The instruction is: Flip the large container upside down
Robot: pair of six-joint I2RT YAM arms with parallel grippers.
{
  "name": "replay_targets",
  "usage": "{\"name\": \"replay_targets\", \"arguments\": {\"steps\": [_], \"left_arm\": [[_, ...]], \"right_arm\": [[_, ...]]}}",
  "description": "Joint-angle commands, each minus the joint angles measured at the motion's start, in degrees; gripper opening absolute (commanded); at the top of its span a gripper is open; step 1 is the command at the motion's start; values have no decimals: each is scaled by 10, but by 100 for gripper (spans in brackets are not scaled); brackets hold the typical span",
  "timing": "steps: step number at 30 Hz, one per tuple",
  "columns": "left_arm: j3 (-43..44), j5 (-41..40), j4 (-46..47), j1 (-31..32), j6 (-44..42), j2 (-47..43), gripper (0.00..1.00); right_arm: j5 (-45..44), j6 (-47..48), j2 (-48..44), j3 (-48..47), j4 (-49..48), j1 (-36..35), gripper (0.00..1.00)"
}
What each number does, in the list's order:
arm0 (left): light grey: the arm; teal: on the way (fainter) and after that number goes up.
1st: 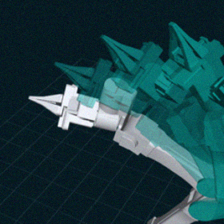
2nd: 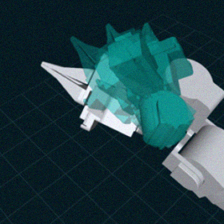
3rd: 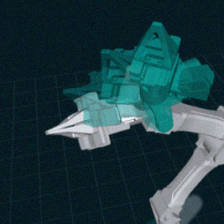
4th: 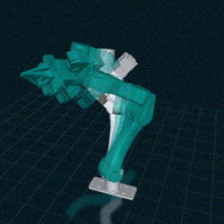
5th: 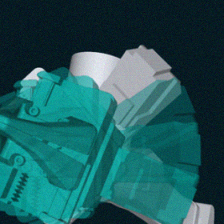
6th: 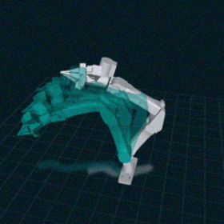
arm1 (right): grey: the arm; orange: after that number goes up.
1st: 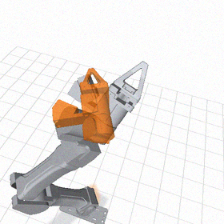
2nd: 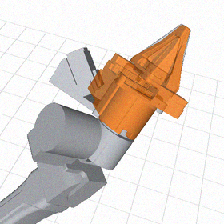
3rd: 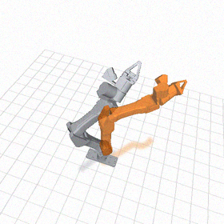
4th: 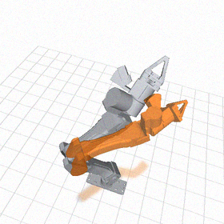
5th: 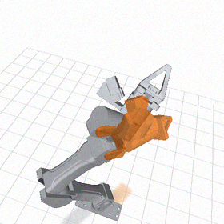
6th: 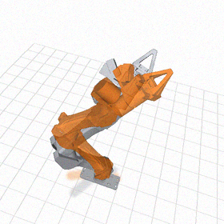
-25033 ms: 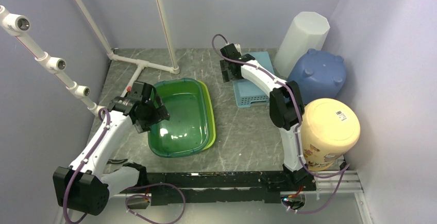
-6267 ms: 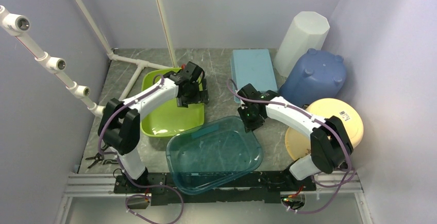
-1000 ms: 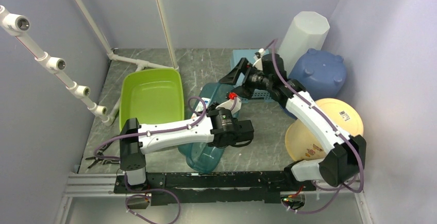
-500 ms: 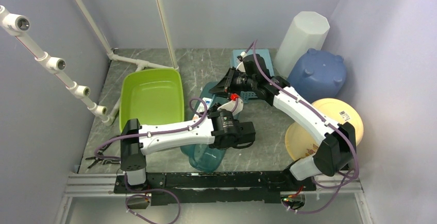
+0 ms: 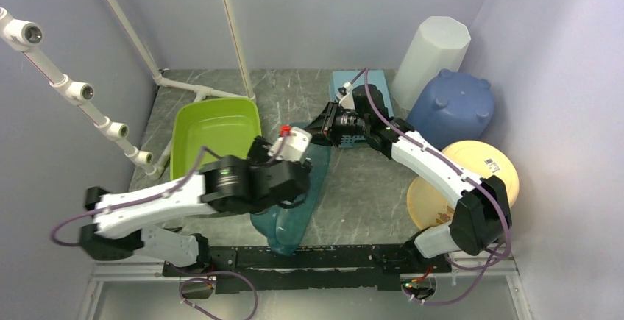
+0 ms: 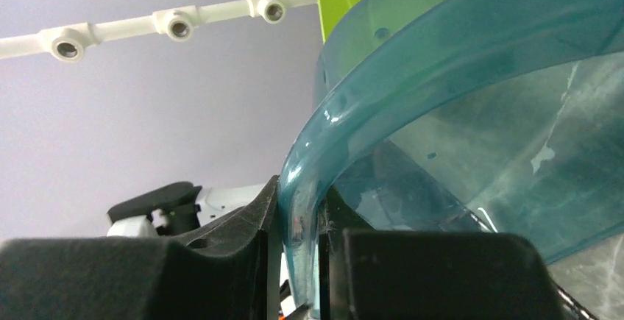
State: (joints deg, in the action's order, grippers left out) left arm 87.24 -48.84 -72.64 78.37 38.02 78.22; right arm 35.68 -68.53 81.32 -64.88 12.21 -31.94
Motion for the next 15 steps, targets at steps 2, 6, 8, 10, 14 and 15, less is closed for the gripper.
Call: {"name": "replay_targets", "arguments": {"steps": [2, 6, 8, 10, 14, 15], "left_arm": [[-32, 48, 130, 3, -77, -150, 93], [-11, 47, 122, 3, -101, -159, 93], [7, 38, 107, 1, -101, -140, 93], [23, 22, 78, -17, -80, -125, 94], [6, 117, 111, -132, -85, -128, 94], [-8, 144, 125, -159, -86, -132, 94]], "right_arm": [[34, -5, 5, 21, -127, 16, 0], [74, 33, 44, -14, -149, 21, 0], [110, 58, 70, -44, -164, 23, 0], [156, 64, 98, -66, -194, 27, 0], [233, 34, 140, -55, -291, 41, 0], [247, 17, 146, -44, -322, 46, 0]]}}
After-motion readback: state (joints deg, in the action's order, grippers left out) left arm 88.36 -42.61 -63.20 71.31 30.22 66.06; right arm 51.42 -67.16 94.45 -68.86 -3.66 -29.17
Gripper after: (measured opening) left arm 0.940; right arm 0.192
